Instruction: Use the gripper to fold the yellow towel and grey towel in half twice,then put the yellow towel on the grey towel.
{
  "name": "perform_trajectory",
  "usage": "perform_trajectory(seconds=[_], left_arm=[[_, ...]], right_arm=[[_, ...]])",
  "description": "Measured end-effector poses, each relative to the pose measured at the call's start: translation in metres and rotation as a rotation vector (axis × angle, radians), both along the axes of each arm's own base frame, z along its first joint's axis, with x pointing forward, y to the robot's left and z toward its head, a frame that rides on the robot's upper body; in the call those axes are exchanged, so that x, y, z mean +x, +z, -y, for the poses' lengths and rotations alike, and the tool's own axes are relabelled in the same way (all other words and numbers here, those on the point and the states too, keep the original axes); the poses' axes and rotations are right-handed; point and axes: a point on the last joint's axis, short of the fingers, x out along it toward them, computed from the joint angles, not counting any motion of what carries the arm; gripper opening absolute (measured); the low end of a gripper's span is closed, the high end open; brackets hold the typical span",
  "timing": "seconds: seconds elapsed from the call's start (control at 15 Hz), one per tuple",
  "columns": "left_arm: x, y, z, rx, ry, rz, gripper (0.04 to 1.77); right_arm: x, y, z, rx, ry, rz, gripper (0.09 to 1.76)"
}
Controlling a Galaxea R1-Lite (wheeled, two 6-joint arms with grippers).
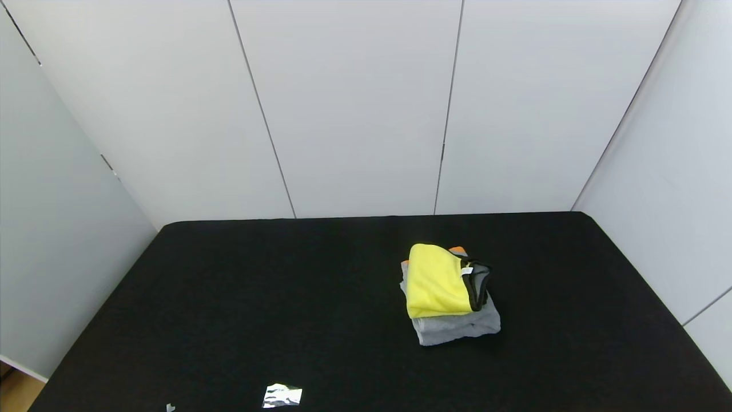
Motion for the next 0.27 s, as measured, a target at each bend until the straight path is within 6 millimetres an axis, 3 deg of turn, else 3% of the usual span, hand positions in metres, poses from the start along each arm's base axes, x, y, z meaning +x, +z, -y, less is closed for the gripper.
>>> perform_trajectory(seconds=[0.27], left_arm=[[0.0,-0.0007,-0.0008,0.005,0.034,-0.007,1.72]], right_arm=[[0.0,-0.0001,0.0,0.0,0.0,0.0,1.71]])
